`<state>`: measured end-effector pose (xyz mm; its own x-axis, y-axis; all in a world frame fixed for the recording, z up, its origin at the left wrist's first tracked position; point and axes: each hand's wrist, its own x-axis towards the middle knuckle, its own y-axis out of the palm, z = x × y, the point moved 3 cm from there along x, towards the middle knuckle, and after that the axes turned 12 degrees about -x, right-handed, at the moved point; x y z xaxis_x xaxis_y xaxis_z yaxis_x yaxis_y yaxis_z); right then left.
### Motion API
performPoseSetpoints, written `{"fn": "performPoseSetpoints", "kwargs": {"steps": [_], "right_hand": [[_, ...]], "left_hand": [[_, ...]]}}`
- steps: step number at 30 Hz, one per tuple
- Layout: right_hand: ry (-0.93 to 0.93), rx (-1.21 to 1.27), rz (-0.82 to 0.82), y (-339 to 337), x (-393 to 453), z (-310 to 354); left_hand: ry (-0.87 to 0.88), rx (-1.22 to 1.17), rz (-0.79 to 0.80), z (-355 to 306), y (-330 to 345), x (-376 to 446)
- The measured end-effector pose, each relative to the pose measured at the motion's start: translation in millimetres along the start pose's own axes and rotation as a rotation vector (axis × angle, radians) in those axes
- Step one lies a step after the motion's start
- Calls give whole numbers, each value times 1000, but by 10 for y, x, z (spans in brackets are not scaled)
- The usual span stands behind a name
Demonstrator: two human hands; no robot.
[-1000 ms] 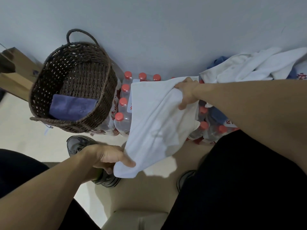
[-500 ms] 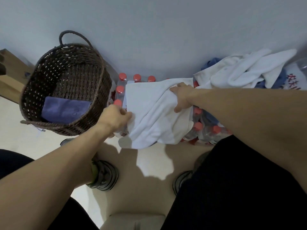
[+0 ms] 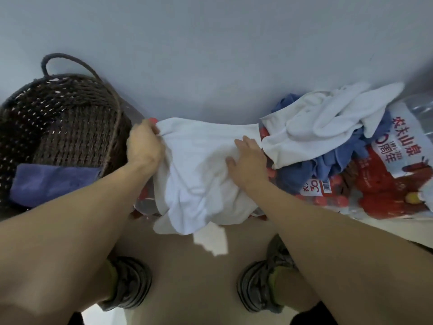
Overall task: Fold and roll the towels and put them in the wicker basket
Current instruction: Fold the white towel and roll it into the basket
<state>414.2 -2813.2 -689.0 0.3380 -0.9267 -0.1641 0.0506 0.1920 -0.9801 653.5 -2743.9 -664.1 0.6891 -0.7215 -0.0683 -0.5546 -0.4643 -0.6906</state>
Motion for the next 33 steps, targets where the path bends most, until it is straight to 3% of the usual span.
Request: {"fn": "performPoseSetpoints", "kwargs": {"steps": [3,5,7,11,19,25,31,33], "right_hand": [[18,-32,-57,80,-39,-35],[0,-84,-62,145,-63,-45],[10,-115,-57,192,-55,-32],[24,-128,-28,217,-33,8],[-7,-195,-29,110,-162,-279],[37,-25,-96,6,20,-247],[79,17,142,-169,388,-228],[78,146,99,-222,334,-259]], "left_hand": [[31,-19,-79,35,55,21],[199,7,-124,-54,140,-101],[353,95,-54,-155,322,-308],[297,359,301,-83,795,-626],[413,396,404,113,454,-389],[652,279,331,-254,464,-617],[562,434,505,-356,824,-845],[618,382,492,-438,875,-859]]}}
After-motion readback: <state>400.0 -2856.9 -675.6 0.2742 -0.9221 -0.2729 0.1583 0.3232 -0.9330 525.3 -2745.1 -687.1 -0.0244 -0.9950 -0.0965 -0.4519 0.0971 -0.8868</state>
